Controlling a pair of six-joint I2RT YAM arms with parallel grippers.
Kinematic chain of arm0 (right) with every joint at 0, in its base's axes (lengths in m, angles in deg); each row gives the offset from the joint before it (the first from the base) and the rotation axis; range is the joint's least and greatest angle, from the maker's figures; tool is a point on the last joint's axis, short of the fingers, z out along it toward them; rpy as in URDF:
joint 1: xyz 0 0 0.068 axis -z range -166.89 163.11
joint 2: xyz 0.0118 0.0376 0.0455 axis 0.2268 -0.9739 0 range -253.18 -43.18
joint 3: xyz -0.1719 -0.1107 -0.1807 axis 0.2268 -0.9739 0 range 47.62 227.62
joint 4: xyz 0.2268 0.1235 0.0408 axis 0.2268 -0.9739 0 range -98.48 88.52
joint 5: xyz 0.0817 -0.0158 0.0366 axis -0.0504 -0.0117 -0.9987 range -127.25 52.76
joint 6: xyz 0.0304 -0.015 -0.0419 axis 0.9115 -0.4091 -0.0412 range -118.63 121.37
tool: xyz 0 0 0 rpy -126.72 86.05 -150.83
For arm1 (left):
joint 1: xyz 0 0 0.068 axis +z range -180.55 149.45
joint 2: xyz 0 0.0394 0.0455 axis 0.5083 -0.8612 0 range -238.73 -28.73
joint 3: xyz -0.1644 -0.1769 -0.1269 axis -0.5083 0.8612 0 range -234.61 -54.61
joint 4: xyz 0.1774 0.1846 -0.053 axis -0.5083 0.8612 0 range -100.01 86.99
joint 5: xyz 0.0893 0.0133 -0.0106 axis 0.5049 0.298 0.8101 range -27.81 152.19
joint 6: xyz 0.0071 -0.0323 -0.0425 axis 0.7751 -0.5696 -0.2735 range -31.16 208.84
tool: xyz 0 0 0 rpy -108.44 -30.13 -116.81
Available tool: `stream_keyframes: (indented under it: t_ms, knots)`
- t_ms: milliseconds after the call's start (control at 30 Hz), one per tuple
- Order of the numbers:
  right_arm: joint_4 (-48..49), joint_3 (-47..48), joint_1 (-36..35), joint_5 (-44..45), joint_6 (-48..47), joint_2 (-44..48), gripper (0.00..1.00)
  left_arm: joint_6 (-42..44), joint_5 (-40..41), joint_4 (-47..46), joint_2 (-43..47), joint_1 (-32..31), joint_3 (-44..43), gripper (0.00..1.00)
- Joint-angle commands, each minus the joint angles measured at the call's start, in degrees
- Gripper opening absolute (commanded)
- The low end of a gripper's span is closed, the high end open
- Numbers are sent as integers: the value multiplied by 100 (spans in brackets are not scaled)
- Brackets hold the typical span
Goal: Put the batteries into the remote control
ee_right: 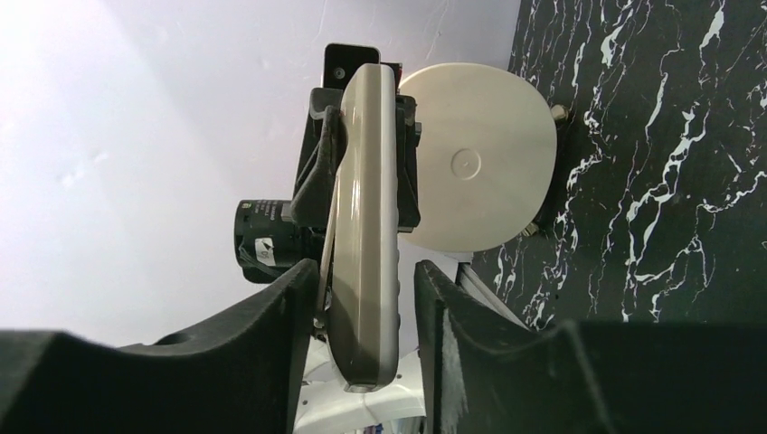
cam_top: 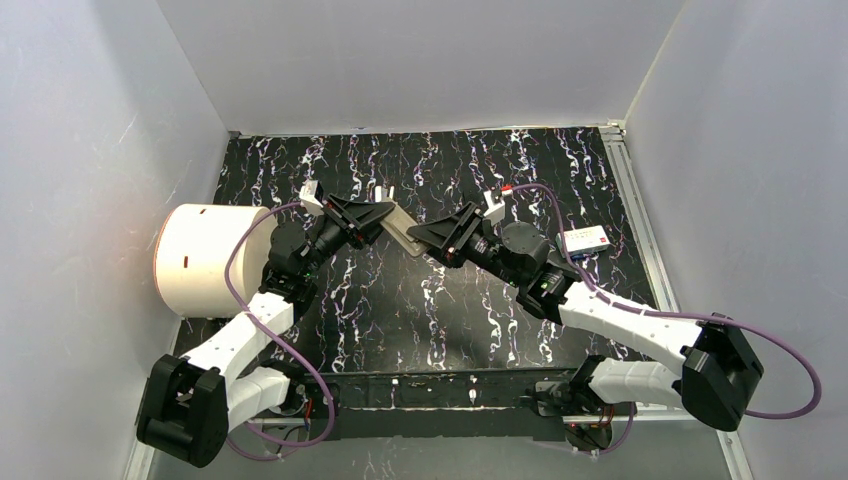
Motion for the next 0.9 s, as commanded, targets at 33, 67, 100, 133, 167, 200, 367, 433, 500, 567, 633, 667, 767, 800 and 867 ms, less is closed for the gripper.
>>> stream_keyframes:
  t_ms: [33, 67, 100, 133, 167, 200, 367, 433, 500, 567, 633, 667, 767, 800, 867]
  knots:
    - [181, 41, 32, -197, -158, -47, 47, -42, -205, -229, 33, 14, -218, 0]
    - [166, 31, 31, -188, -161, -51, 46, -34, -219, -230, 37, 13, -231, 0]
    - [158, 21, 31, -169, -173, -57, 45, -21, -232, -223, 45, 9, -248, 0]
    - [122, 26, 30, -152, -183, -57, 44, -12, -239, -227, 54, 12, -251, 0]
    - [84, 23, 31, -129, -213, -58, 42, -3, -243, -223, 59, 7, -259, 0]
    - [42, 36, 31, -108, -248, -63, 42, 1, -251, -227, 59, 8, -268, 0]
    - [-272, 102, 30, -53, -433, -108, 38, 33, -342, -222, 50, 14, -325, 0]
    - [-341, 102, 35, -51, -488, -140, 37, 45, -397, -227, 44, 8, -358, 0]
    - [-356, 93, 31, -86, -531, -163, 39, 130, -496, -221, 39, 8, -418, 0]
    - [-284, 101, 32, -148, -597, -132, 52, 293, -641, -159, 6, 7, -486, 0]
    - [-215, 151, 52, -248, -742, -62, 64, 595, -950, 5, -66, 8, -632, 0]
    - [-172, 196, 91, -364, -836, -26, 69, 797, -1124, 86, -105, 12, -684, 0]
    - [11, 339, 258, -998, -1168, 20, 79, 1337, -1586, 304, -165, 16, -760, 0]
    - [74, 381, 312, -1272, -1292, 10, 80, 1508, -1754, 363, -176, 21, -784, 0]
    - [-9, 555, 362, -1847, -1708, -65, 80, 1736, -2080, 443, -185, 22, -818, 0]
